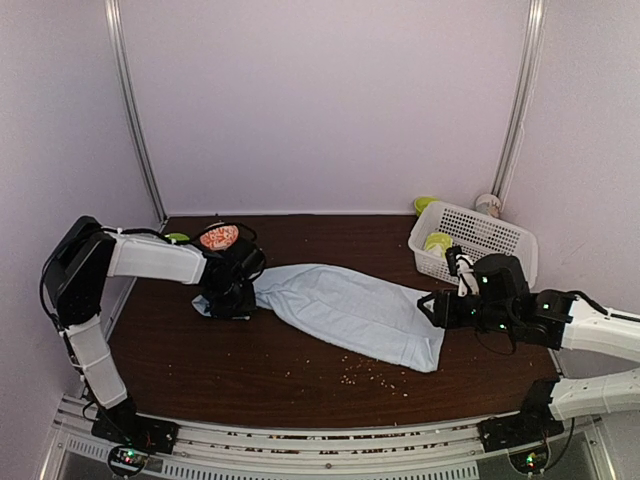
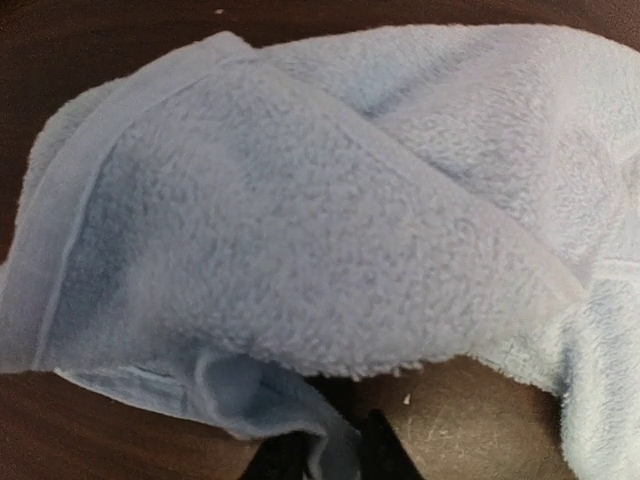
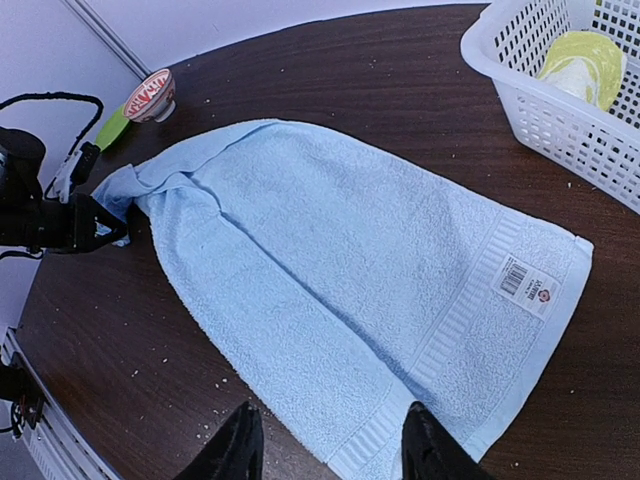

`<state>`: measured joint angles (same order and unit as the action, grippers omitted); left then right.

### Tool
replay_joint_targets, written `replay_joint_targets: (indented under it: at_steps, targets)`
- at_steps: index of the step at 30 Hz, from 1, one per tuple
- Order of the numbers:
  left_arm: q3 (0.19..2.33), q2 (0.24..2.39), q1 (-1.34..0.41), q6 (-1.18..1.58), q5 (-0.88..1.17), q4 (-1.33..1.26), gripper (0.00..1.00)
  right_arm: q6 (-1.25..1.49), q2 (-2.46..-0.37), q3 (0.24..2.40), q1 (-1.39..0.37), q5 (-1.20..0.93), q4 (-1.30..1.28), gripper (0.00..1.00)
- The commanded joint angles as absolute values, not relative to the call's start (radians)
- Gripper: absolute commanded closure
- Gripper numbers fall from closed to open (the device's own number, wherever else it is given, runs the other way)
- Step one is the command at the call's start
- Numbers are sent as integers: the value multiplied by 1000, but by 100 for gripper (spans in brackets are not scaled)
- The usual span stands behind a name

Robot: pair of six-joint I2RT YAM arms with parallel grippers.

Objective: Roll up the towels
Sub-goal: Flatten out the towel at the center of the board.

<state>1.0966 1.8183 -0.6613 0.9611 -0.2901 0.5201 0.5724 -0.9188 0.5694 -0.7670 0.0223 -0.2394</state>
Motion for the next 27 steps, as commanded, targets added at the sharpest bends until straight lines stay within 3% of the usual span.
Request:
replay_joint_targets:
  at_steps: [1,12,27]
  targets:
    - [1070,1781,-646,914,-295,520,100,564,-917,564,-757,31,-245,52]
    - [1101,1432,-644,748,-247,668,100,646,-1049,516,-650,-106,-220,52]
    - [1085,1368,-644,730,-252,696,100,622,-1246,517,-670,-208,-244,51]
